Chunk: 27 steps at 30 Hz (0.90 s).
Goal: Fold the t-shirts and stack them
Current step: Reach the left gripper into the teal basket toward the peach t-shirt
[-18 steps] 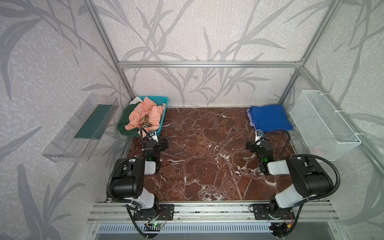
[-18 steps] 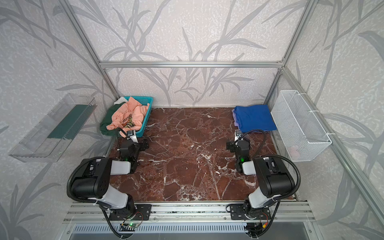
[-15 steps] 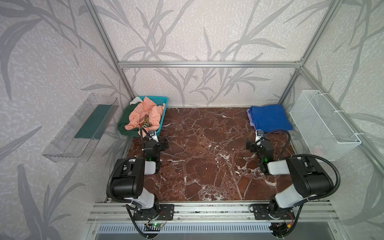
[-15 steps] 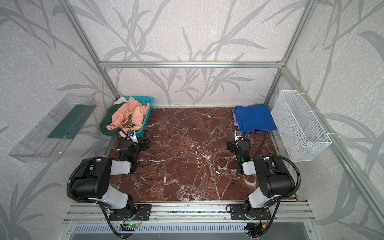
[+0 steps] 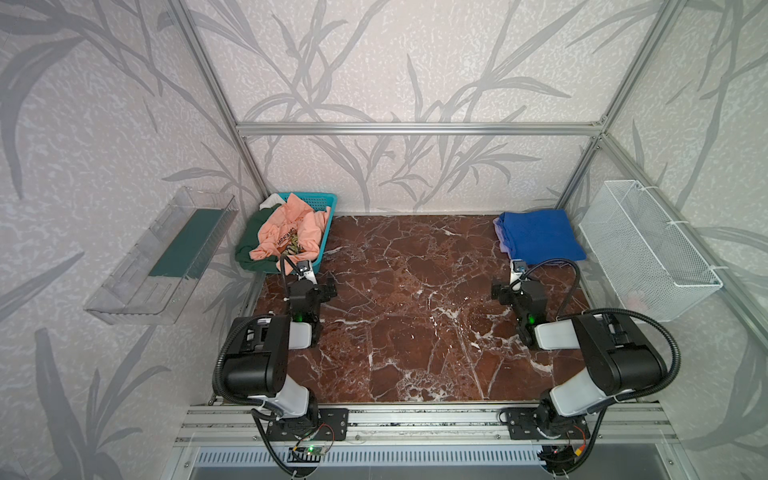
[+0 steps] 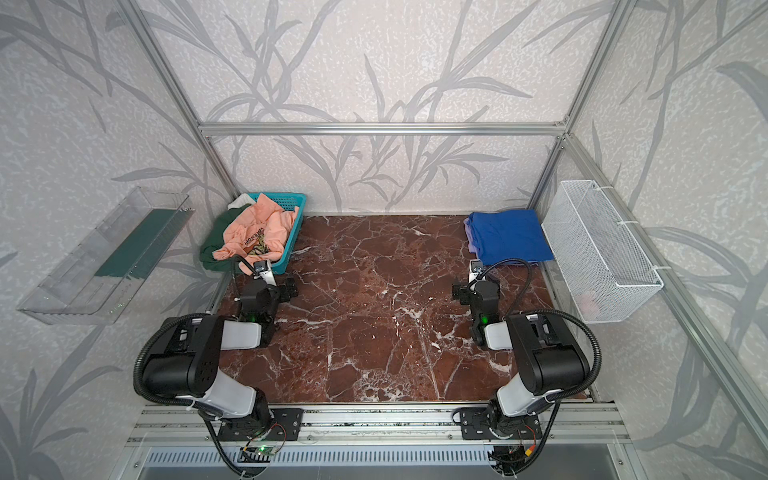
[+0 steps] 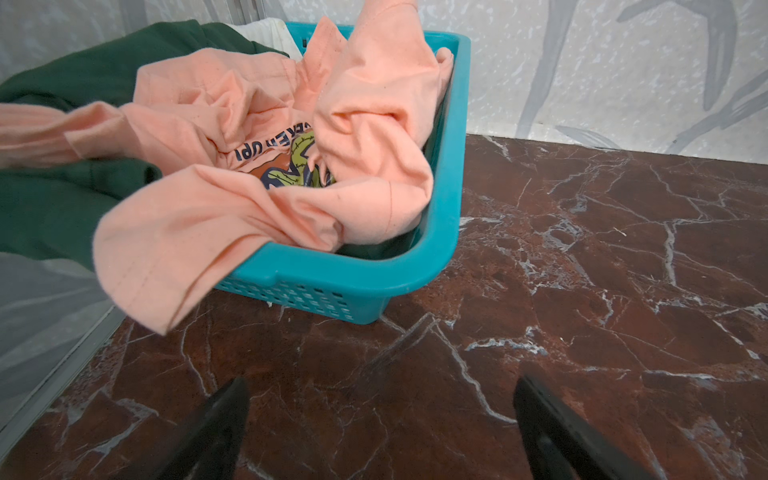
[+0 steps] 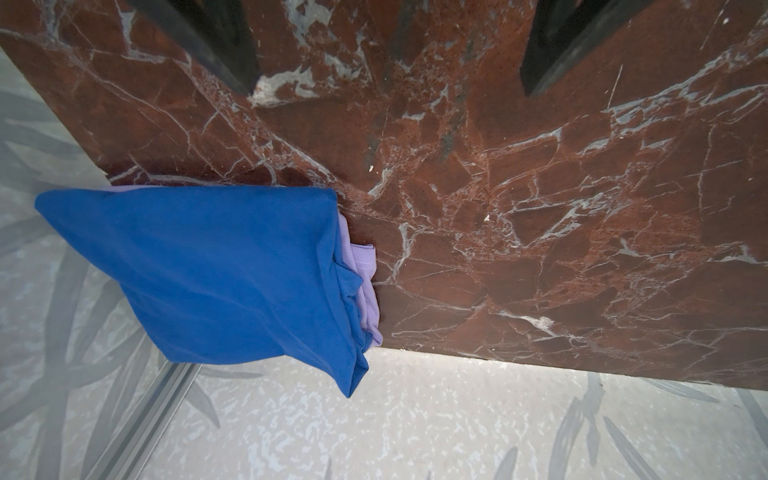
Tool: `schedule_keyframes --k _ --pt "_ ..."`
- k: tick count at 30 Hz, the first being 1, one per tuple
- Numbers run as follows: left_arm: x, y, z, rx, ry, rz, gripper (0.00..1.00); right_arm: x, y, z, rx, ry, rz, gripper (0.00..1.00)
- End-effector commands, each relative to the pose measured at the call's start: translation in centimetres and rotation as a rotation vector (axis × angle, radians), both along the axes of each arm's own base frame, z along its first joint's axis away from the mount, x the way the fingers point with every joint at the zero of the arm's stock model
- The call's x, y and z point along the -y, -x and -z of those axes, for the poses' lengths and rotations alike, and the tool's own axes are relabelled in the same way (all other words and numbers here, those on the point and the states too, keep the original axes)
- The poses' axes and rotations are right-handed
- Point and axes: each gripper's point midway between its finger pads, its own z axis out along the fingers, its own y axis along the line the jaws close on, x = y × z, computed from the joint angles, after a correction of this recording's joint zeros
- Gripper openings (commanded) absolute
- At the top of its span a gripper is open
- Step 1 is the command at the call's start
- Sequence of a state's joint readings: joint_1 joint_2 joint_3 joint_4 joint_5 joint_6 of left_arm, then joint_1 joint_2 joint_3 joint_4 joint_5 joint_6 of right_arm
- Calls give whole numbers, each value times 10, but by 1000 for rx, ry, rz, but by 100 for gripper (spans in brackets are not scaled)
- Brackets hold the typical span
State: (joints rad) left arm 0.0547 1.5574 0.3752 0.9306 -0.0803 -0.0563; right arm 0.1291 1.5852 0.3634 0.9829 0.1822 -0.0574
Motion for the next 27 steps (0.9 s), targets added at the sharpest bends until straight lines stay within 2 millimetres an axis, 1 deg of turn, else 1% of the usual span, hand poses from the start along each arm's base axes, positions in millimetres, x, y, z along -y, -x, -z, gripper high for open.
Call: schedule_keyframes --k 1,14,16,17,19,21,23,26,27 --pt "-1 1 -1 14 -3 -8 99 2 -1 -4 23 -7 8 99" --pt "0 1 -3 20 -7 -5 99 2 -1 -5 26 15 22 99" --pt "8 3 -16 37 -28 29 99 -1 0 -11 36 44 29 99" --pt "8 5 -24 28 -44 17 99 -2 0 -14 34 52 33 99" --pt "-1 10 -38 -36 -41 -71 99 -1 1 -26 21 63 50 99" --pt "-7 16 -50 -67 2 -130 99 -1 1 -41 1 79 55 99" --pt "-11 20 -64 -25 52 -181 99 -1 4 -63 19 38 71 99" --pt "-8 22 -85 22 99 -203 99 -13 8 -101 33 -70 21 99" --pt "-9 22 -90 16 106 -218 99 -13 11 -113 32 -109 31 99"
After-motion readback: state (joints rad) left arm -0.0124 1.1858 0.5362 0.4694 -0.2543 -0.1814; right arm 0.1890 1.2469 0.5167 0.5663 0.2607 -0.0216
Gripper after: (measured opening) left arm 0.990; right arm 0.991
